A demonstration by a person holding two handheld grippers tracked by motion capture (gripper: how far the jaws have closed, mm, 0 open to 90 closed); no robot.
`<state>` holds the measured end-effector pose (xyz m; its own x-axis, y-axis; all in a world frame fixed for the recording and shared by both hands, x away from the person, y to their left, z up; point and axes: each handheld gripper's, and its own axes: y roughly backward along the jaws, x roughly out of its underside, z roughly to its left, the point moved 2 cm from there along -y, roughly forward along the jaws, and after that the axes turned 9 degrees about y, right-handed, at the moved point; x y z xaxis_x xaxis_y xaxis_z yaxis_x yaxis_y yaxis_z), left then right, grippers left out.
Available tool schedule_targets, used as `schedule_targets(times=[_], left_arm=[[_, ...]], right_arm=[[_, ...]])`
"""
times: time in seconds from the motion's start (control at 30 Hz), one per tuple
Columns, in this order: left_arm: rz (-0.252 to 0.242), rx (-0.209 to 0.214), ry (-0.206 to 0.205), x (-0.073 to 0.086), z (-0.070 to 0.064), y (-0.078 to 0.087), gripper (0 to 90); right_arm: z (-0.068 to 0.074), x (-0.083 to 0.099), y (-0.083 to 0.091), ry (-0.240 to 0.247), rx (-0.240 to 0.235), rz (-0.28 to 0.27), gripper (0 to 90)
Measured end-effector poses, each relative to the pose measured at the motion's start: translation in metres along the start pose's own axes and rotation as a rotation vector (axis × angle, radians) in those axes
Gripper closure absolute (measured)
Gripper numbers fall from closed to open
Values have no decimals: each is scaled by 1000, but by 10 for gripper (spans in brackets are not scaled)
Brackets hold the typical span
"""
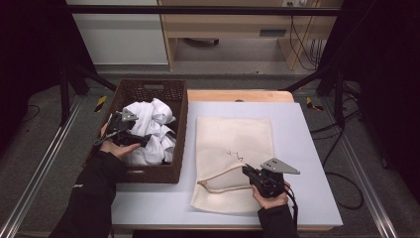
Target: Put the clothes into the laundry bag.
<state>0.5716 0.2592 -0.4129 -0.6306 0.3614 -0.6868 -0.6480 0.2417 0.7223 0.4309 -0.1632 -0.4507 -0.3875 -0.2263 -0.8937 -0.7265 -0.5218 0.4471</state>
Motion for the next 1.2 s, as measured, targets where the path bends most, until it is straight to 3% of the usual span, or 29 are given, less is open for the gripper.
schedule_targets(times=[0.07,0.5,0.63,0.7,0.73,0.77,0.8,0.9,1.07,1.2], left_arm=[[44,9,6,3,-1,-8,54],[182,22,37,11,3,-29,88],[223,33,20,13,1,-31,225],[238,38,22,14,1,-31,334],[248,39,26,14,1,-31,334],[261,42,35,14,1,-30,398],[271,40,41,14,1,-30,534],[306,46,94,13,3,-27,689],[292,46,102,12,1,-22,770],[219,41,91,10,0,-14,787]], right_arm=[[0,0,0,2,0,3,871],[0,1,-1,0,-6,10,870],[0,1,-1,3,-6,14,870],[0,1,-1,3,-6,14,870],[0,1,-1,3,-6,14,869],[0,1,-1,3,-7,15,869],[0,1,-1,3,-7,15,870],[0,2,-1,3,-8,17,869],[-1,2,-1,3,-9,14,870],[-1,2,-1,4,-7,16,870]])
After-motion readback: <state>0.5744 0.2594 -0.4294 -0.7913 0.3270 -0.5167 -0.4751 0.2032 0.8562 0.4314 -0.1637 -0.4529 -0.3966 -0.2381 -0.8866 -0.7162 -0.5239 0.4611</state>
